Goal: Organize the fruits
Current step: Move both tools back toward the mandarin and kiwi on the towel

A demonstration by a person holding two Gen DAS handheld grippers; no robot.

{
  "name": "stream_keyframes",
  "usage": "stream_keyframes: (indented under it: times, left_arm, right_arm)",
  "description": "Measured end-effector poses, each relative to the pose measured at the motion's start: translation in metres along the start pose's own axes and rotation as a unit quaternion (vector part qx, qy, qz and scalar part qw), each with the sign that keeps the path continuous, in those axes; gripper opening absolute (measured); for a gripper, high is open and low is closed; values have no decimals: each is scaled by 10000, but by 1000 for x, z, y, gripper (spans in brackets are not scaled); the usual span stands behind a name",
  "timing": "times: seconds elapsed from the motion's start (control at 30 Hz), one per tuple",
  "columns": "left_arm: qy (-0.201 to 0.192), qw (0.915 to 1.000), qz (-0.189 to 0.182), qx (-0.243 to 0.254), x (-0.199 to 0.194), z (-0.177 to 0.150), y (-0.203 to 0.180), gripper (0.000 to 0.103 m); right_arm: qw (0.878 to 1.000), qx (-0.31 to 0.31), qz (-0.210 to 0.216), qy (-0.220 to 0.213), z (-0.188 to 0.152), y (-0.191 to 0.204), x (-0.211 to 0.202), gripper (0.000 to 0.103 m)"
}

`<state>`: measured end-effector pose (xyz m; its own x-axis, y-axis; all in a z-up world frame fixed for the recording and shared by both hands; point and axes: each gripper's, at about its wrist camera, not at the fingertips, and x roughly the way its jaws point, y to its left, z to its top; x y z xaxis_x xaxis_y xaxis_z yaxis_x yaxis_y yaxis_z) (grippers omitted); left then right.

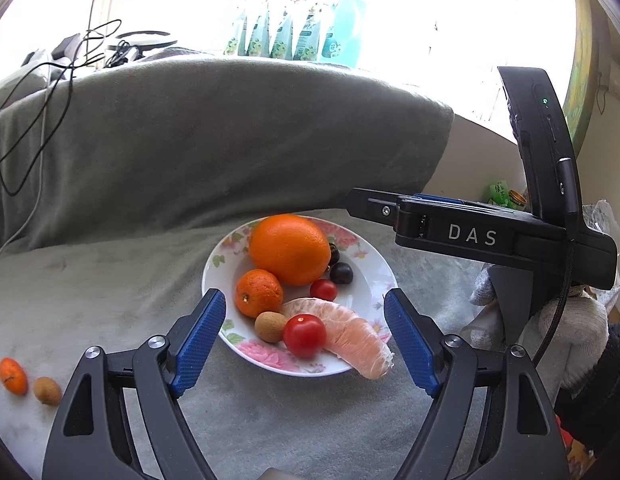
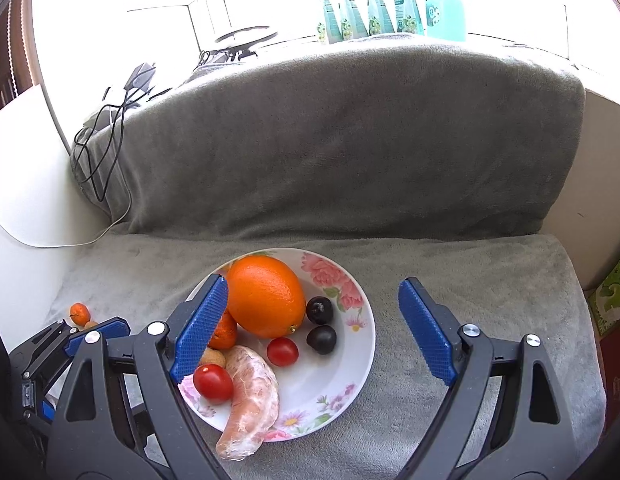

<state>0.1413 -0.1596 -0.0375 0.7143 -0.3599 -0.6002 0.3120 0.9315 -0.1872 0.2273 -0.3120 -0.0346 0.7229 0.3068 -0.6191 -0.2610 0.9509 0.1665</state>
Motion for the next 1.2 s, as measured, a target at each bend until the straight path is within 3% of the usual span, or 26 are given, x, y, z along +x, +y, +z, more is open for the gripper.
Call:
stream_keyframes:
  times: [0.7,1.2]
  left_arm:
    - [-254,9994,199,-82,-35,-4,21,81]
    - [-404,9962,612,-477,-63,-20,76,81]
  right_arm:
    - [9996,-244,123,-122,0,41,-20,89]
    - [9962,-654,568,-57,-3,98,-17,89]
